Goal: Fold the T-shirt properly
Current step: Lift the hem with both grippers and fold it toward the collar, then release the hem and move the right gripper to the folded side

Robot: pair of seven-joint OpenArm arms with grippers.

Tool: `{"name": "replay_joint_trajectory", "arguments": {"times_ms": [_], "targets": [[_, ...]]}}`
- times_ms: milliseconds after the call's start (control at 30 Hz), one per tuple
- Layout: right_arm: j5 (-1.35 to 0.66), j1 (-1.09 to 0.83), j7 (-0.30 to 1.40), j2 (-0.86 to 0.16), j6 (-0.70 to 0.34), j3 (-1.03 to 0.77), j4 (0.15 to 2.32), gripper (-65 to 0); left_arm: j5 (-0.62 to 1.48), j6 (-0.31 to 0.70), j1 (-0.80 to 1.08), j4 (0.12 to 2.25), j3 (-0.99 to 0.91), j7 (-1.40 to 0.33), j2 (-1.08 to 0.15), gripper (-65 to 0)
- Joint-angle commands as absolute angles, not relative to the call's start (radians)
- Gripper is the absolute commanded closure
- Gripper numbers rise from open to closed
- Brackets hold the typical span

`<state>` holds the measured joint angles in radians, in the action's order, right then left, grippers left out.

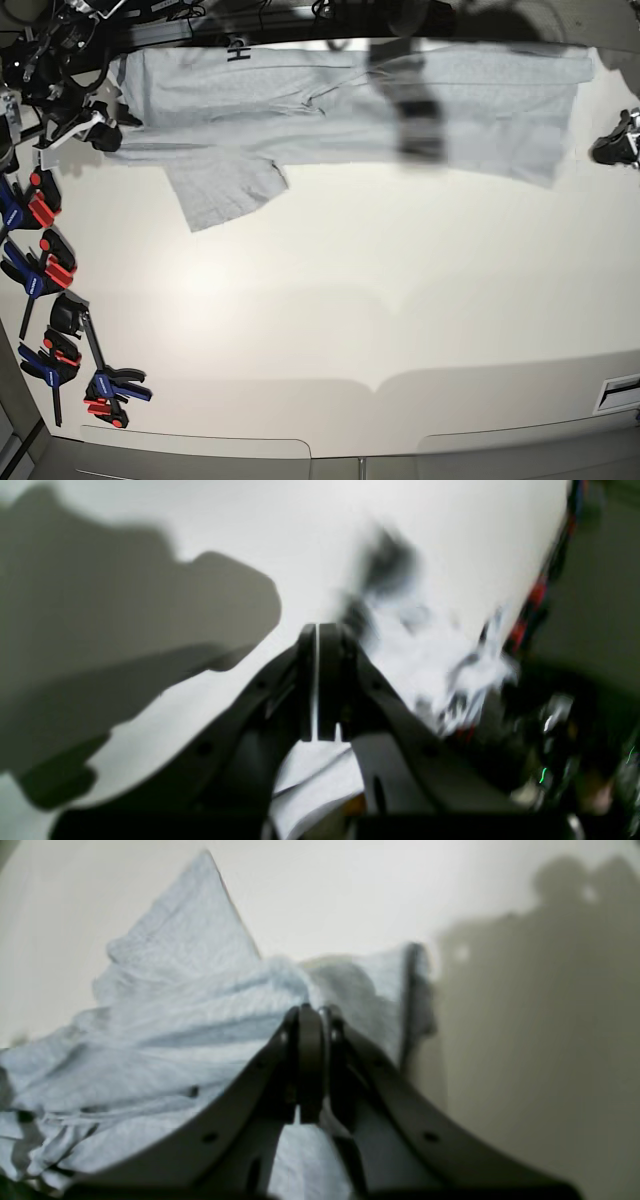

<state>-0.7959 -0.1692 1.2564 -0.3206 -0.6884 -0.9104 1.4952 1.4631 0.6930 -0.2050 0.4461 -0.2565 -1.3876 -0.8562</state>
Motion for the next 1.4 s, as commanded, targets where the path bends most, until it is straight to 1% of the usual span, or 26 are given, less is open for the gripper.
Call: {"name": "replay_joint_trajectory", "arguments": {"times_ms": [0,267,300,333,367,400,467,667,800,933,1067,1167,1267,1367], "targets": [[-0.814,-0.163,1.238,-0.344,-0.687,-0.916,1.515,0.0,1.484,0.698,-0.213,0.458,-0.262,-1.396,-0.882,0.0],[-0.849,-0.163,1.238,-0.344,-0.678,-0.916,1.515,0.0,1.484,0.698,-0.218,0.458,-0.262,-1.396,-0.879,0.0],[-0.849,-0.163,1.235,-0.344,-0.678,-0.916,1.515,-8.6,1.484,0.698,-0.22,0.458,-0.262,-1.396,-0.88,0.0],[-0.849,-0.163,1.226,-0.344,-0.678,-0.916,1.515,-18.1,1.484,0.698,-0.22,0.459,-0.262,-1.396,-0.881,-1.9],[-0.849,-0.163,1.211,-0.344,-0.678,-0.916,1.515,-25.1,1.484,0.698,-0.22,0.465,-0.262,-1.396,-0.883,-6.3],[-0.849,-0.163,1.2,-0.347,-0.678,-0.916,1.515,-28.8,1.484,0.698,-0.219,0.474,-0.262,-1.396,-0.883,-9.5],[-0.849,-0.15,1.193,-0.353,-0.677,-0.918,1.516,-29.3,1.484,0.698,-0.219,0.489,-0.262,-1.396,-0.882,-11.8],[-0.849,-0.051,1.187,-0.391,-0.673,-0.919,1.517,-29.2,1.484,0.698,-0.219,0.554,-0.262,-1.396,-0.882,-11.9],[-0.841,0.073,1.165,-0.382,-0.675,-0.907,1.516,-29.1,1.484,0.698,-0.238,0.62,-0.289,-1.396,-0.886,-11.9],[-0.713,0.156,1.132,-0.358,-0.677,-0.818,1.491,-29.1,1.484,0.698,-0.257,0.704,-0.364,-1.396,-0.901,-11.9],[-0.588,0.206,1.061,-0.326,-0.671,-0.678,1.386,-29.1,1.484,0.698,-0.258,0.785,-0.458,-1.396,-0.904,-11.9],[-0.469,0.247,0.992,-0.32,-0.637,-0.592,1.262,-29.1,1.484,0.698,-0.258,0.805,-0.492,-1.396,-0.904,-11.9],[-0.39,0.291,0.952,-0.321,-0.613,-0.543,1.124,-29.1,1.484,0.698,-0.249,0.805,-0.491,-1.396,-0.904,-11.9],[-0.368,0.329,0.948,-0.315,-0.613,-0.515,1.005,-29.1,1.484,0.698,-0.238,0.805,-0.491,-1.396,-0.903,-11.9]]}}
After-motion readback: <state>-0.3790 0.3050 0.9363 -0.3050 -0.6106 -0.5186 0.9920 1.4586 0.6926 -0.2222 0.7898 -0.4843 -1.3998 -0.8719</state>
